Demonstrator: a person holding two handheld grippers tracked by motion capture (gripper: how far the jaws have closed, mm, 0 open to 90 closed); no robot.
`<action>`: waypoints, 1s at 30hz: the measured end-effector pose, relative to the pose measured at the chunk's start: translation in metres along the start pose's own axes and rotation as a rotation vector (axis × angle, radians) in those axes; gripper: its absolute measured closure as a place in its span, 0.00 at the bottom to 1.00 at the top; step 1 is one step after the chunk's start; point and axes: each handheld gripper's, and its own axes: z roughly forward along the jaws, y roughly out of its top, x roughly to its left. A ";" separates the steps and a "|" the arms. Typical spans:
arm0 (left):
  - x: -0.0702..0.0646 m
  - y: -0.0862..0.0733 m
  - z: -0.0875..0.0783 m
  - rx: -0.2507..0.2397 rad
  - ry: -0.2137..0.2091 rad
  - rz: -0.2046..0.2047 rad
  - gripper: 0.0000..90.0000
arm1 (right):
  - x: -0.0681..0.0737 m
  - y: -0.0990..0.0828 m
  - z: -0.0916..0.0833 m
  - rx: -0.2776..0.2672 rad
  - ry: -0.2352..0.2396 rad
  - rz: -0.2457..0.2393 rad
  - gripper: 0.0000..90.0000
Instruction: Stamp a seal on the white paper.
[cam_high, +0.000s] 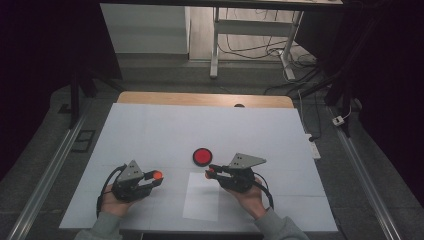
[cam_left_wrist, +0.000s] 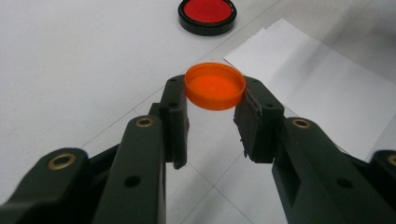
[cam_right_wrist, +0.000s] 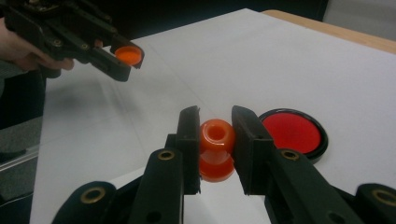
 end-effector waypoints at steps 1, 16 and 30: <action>0.000 0.000 0.000 0.000 0.000 0.000 0.72 | 0.001 -0.001 0.000 0.005 0.004 0.001 0.81; 0.000 0.000 0.000 0.001 0.000 -0.001 0.72 | 0.013 -0.010 0.006 0.048 0.043 -0.017 0.81; 0.000 0.000 0.001 0.001 0.000 -0.002 0.72 | 0.017 -0.014 0.008 0.067 0.054 -0.033 0.81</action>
